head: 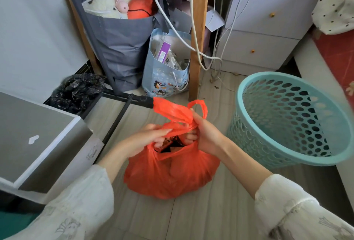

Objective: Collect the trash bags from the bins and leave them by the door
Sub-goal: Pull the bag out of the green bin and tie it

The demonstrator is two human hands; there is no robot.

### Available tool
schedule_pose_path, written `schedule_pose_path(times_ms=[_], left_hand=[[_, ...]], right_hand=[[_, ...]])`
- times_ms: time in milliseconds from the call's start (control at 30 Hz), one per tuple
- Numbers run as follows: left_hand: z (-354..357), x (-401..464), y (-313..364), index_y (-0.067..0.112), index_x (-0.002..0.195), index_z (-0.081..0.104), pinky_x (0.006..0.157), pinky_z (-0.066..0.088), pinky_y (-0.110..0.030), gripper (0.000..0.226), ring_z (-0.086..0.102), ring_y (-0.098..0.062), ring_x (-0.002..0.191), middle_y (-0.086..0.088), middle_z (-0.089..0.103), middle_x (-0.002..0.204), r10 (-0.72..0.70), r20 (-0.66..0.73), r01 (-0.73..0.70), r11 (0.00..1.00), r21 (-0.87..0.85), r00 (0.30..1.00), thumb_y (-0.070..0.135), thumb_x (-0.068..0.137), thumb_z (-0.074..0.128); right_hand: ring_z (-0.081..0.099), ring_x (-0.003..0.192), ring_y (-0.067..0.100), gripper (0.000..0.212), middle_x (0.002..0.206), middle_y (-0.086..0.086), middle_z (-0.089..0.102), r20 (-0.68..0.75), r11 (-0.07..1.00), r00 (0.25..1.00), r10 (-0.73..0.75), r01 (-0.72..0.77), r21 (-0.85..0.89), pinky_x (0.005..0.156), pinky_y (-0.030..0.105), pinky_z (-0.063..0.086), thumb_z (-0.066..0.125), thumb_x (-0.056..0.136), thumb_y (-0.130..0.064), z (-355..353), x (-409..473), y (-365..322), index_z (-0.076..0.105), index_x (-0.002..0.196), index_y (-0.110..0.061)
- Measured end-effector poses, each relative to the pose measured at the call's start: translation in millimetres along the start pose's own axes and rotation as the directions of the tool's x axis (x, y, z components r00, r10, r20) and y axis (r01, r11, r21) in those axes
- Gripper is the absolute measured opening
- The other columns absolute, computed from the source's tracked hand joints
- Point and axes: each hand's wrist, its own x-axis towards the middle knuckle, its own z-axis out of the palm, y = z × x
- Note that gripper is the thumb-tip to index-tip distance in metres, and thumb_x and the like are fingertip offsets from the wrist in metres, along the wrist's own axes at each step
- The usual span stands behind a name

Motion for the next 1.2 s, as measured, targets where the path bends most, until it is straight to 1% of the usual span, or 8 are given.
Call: schedule_pose_path(times_ms=[133, 267, 367, 467, 633, 767, 900, 1200], left_hand=[[-17, 1, 9, 0.014, 0.087, 0.061, 0.045, 0.038, -0.015, 0.015, 0.048, -0.007, 0.052, -0.001, 0.051, 0.066, -0.041, 0.043, 0.045, 0.995, -0.086, 0.998, 0.014, 0.087, 0.046], [-26, 3, 14, 0.014, 0.081, 0.056, 0.048, 0.030, -0.022, 0.012, 0.039, -0.006, 0.043, 0.003, 0.044, 0.054, -0.112, 0.063, 0.121, 0.978, -0.169, 0.992, 0.023, 0.076, 0.050], [-26, 2, 16, 0.014, 0.072, 0.047, 0.049, 0.026, -0.023, 0.010, 0.033, -0.009, 0.045, 0.004, 0.036, 0.051, -0.079, 0.134, 0.112, 0.958, -0.265, 0.988, 0.018, 0.070, 0.056], [-24, 1, 18, 0.012, 0.070, 0.048, 0.057, 0.029, -0.029, 0.011, 0.041, -0.013, 0.049, 0.000, 0.046, 0.055, -0.044, 0.167, 0.080, 0.973, -0.216, 0.985, 0.022, 0.068, 0.052], [-17, -2, 24, 0.004, 0.078, 0.059, 0.062, 0.043, -0.031, 0.029, 0.057, -0.019, 0.057, -0.007, 0.064, 0.064, -0.015, 0.175, 0.046, 0.984, -0.172, 0.984, 0.026, 0.081, 0.042], [-16, 2, 20, 0.008, 0.092, 0.063, 0.067, 0.049, -0.027, 0.040, 0.065, -0.014, 0.064, -0.005, 0.072, 0.073, -0.096, 0.095, 0.105, 0.990, -0.092, 0.991, 0.028, 0.097, 0.028], [-14, 5, 20, 0.019, 0.087, 0.063, 0.056, 0.043, -0.022, 0.036, 0.055, -0.010, 0.062, 0.001, 0.063, 0.073, -0.121, -0.011, 0.118, 0.983, -0.142, 0.993, 0.047, 0.091, 0.041], [-2, 0, 40, 0.028, 0.096, 0.055, 0.070, 0.046, -0.027, 0.014, 0.061, -0.014, 0.076, 0.002, 0.066, 0.082, 0.396, -0.275, -0.473, 0.817, -0.331, 0.876, 0.017, 0.092, 0.047]], right_hand=[[0.025, 0.034, 0.008, 0.046, 0.037, -0.007, 0.032, -0.013, 0.939, 0.998, -0.067, 0.059, -0.338, 0.041, 0.020, 0.021, 0.051, 0.091, -0.037, 1, -10, -6, 0.036, 0.052, -0.018], [0.034, 0.031, 0.004, 0.047, 0.036, -0.008, 0.041, -0.007, 0.650, 0.979, -0.203, 0.130, -0.748, 0.040, 0.016, 0.031, 0.060, 0.088, -0.027, -3, -18, -15, 0.041, 0.047, -0.016], [0.040, 0.029, -0.001, 0.046, 0.033, -0.009, 0.044, -0.027, 0.398, 0.932, -0.362, 0.129, -0.908, 0.043, 0.011, 0.034, 0.061, 0.085, -0.019, -6, -14, -18, 0.043, 0.044, -0.021], [0.047, 0.035, -0.006, 0.035, 0.038, -0.009, 0.052, -0.052, 0.336, 0.867, -0.496, 0.136, -0.932, 0.046, 0.003, 0.035, 0.056, 0.085, -0.010, -2, -13, -15, 0.057, 0.052, -0.022], [0.052, 0.042, -0.011, 0.023, 0.060, 0.004, 0.065, -0.178, 0.508, 0.777, -0.604, 0.202, -0.838, 0.052, 0.002, 0.038, 0.054, 0.085, -0.009, 7, -11, -9, 0.070, 0.069, -0.012], [0.055, 0.065, 0.009, 0.013, 0.073, 0.006, 0.061, -0.289, 0.806, 0.821, -0.492, 0.304, -0.508, 0.063, 0.021, 0.043, 0.058, 0.082, -0.001, 12, -7, -8, 0.069, 0.087, 0.005], [0.047, 0.055, 0.005, 0.021, 0.066, 0.000, 0.054, -0.214, 0.855, 0.869, -0.446, 0.343, -0.389, 0.055, 0.017, 0.037, 0.055, 0.081, 0.006, 14, -14, -11, 0.067, 0.079, -0.011], [0.049, 0.068, 0.012, 0.024, 0.076, 0.008, 0.056, -0.107, 0.840, 0.881, -0.461, 0.394, -0.372, 0.060, 0.017, 0.039, 0.052, 0.082, 0.008, 15, -11, -9, 0.065, 0.077, -0.012]])
